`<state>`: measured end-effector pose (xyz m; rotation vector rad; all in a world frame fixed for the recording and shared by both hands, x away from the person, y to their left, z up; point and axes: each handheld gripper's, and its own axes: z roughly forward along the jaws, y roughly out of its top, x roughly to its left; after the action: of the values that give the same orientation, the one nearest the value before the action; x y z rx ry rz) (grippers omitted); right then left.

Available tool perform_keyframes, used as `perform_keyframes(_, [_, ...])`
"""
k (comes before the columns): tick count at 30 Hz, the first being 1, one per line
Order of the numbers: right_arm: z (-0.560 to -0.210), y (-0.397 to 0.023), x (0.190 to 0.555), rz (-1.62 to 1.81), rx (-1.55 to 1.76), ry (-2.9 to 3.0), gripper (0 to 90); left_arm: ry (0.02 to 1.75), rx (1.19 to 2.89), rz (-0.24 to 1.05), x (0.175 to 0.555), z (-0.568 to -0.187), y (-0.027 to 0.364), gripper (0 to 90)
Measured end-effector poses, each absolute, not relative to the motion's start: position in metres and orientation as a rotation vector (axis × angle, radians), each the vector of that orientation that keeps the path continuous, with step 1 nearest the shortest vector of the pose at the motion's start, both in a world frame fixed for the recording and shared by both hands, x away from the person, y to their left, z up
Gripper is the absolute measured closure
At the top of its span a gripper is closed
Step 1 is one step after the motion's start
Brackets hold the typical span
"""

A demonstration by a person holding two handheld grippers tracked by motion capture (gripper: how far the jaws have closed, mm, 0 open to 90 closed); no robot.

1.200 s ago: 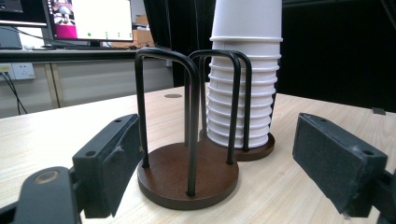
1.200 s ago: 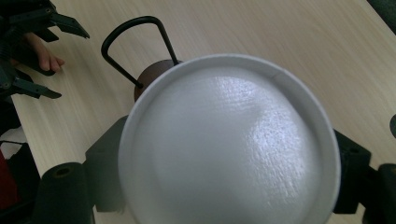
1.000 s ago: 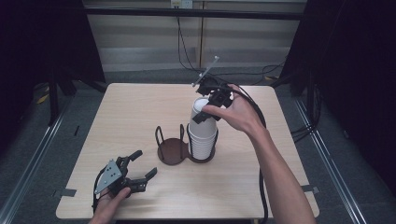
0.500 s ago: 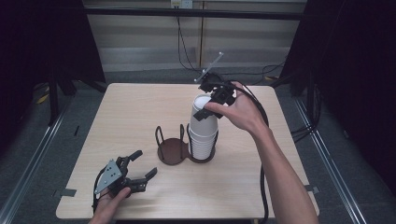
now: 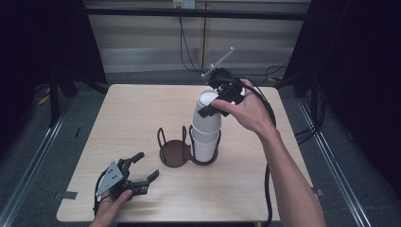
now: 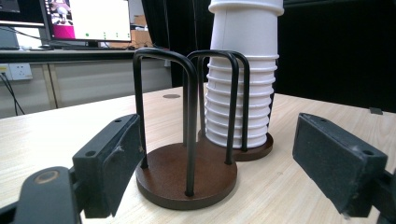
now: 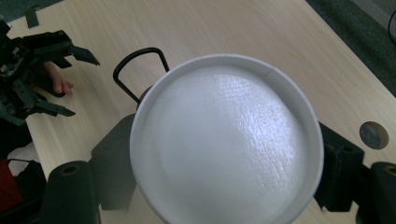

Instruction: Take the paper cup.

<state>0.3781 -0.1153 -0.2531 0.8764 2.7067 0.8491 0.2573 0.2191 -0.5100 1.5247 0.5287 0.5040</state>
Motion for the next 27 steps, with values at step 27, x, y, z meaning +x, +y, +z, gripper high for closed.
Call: perform_keyframes(27, [-0.227,-0.136,0.368,1.027,0.879,2.597,24.1,0.523,1.528,0.498,0.258,-0.510,0.220,15.6])
